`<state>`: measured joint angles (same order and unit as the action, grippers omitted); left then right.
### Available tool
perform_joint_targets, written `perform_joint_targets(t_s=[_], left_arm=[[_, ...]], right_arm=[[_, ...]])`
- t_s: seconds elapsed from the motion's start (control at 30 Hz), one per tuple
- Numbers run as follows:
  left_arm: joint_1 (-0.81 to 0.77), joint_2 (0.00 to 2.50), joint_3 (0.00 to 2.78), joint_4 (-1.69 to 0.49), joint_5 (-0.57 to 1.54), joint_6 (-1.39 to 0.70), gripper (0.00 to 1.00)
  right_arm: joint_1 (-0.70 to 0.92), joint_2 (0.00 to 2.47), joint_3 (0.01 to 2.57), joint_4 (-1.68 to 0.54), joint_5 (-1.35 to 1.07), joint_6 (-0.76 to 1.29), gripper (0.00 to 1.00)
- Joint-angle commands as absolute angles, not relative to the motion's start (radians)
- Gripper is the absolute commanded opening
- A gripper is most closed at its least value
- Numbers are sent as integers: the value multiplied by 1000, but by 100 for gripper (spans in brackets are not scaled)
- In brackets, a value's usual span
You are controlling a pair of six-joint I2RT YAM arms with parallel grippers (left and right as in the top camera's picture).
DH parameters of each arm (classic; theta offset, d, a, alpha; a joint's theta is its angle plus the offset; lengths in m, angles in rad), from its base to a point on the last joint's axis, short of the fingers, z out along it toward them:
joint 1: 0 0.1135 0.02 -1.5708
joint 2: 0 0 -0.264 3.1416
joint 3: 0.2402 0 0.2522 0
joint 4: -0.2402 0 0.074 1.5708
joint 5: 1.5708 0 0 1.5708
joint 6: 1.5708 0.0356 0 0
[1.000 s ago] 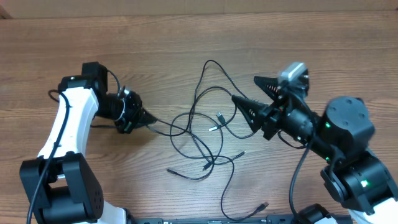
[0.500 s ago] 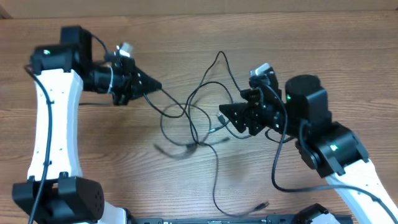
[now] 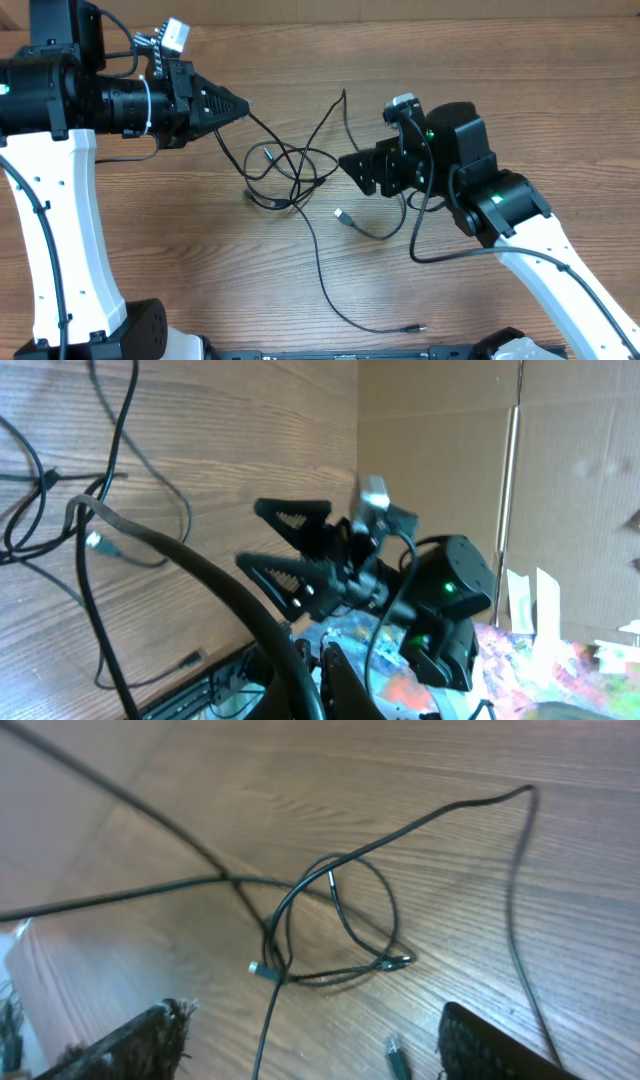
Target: Untangle cables
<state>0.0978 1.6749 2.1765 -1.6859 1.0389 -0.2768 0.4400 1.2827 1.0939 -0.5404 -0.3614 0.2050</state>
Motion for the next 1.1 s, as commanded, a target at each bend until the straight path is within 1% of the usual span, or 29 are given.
perform_joint_targets(t_s=[0.0,0.1,0.2,0.37,0.47,0.5,0.57,0.67,0.8,0.83,0.87,0.9,1.07], left_arm=[[91,1648,2204,-1690,1037,-243,4],[91,1640,2204,-1690,1037,-243,4],[91,1630,2204,-1690,1037,-243,4],[77,1613,2204,-1690,1037,-244,4],[56,1605,2204,-1690,1038,-252,4],[49,1605,2204,-1690,1038,-255,4],[34,1604,2204,-1690,1038,-259,4],[17,1604,2204,-1689,1040,-261,4],[-9,1604,2204,-1689,1041,-270,4],[-12,1604,2204,-1689,1045,-270,4],[-17,1604,2204,-1689,1048,-270,4],[-21,1604,2204,-1689,1048,-270,4],[-35,1604,2204,-1689,1053,-270,4]], right_arm=[[436,1306,1114,-525,-202,464,83],[436,1336,1114,-518,-104,659,87],[436,1374,1114,-467,-101,735,91],[437,1461,1114,-388,-159,818,90],[437,1518,1114,-349,-197,892,84],[437,1534,1114,-331,-211,905,82],[437,1565,1114,-284,-249,920,75],[439,1595,1114,-223,-283,921,74],[447,1607,1114,-179,-286,940,74],[450,1608,1114,-178,-284,953,75],[453,1612,1114,-173,-282,962,79],[457,1614,1114,-168,-282,962,81],[480,1634,1114,-152,-281,973,80]])
